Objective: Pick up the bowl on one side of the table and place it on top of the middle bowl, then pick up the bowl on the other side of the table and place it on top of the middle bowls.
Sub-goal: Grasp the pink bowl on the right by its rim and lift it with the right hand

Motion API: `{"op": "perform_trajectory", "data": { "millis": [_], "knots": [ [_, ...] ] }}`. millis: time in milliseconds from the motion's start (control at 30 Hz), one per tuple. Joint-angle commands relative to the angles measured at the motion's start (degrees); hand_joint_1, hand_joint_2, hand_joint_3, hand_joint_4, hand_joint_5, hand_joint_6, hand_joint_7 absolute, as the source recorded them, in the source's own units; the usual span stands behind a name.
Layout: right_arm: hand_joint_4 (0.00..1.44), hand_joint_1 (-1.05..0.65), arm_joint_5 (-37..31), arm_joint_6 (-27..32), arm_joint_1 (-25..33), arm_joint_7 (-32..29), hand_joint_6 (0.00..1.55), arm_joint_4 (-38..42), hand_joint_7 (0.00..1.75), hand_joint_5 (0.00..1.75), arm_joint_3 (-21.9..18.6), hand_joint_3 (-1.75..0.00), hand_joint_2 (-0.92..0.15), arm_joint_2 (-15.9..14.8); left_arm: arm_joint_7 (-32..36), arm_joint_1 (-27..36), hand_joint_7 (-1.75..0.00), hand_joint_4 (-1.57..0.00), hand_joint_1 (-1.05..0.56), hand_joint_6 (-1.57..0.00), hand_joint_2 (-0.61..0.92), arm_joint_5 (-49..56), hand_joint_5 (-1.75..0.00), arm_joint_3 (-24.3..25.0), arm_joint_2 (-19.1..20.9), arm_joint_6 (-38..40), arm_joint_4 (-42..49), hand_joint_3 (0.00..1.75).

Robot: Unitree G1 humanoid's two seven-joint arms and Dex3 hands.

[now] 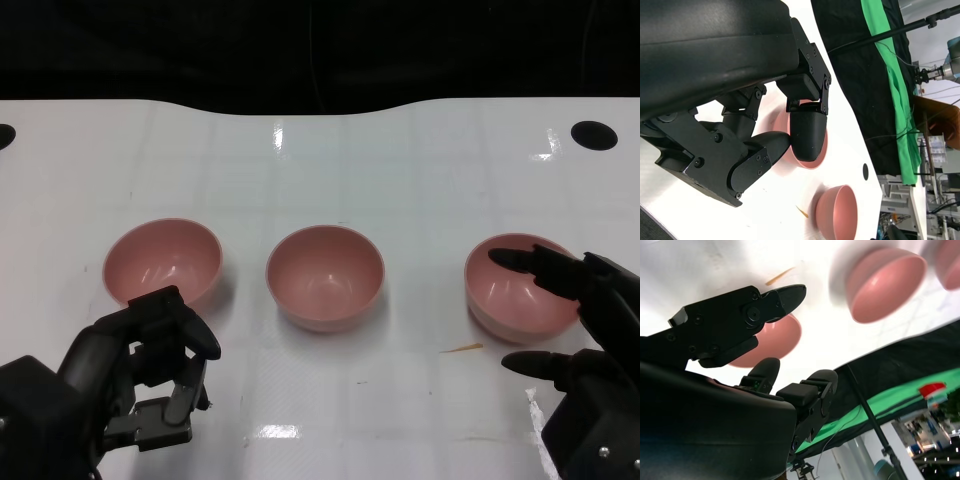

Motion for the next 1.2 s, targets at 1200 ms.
{"op": "perform_trajectory", "data": {
  "millis": [1200],
  "knots": [
    [0.36, -0.52, -20.55, 3.14, -15.31, -8.28, 0.41, 27.07, 0.01, 0.24, 13.47, 0.00, -0.85, -2.37, 1.05, 0.68, -1.54, -0.78, -0.15, -0.74, 0.45, 1.17, -1.75, -0.20, 0.84, -1.43, -0.90, 1.26]
  ]
}}
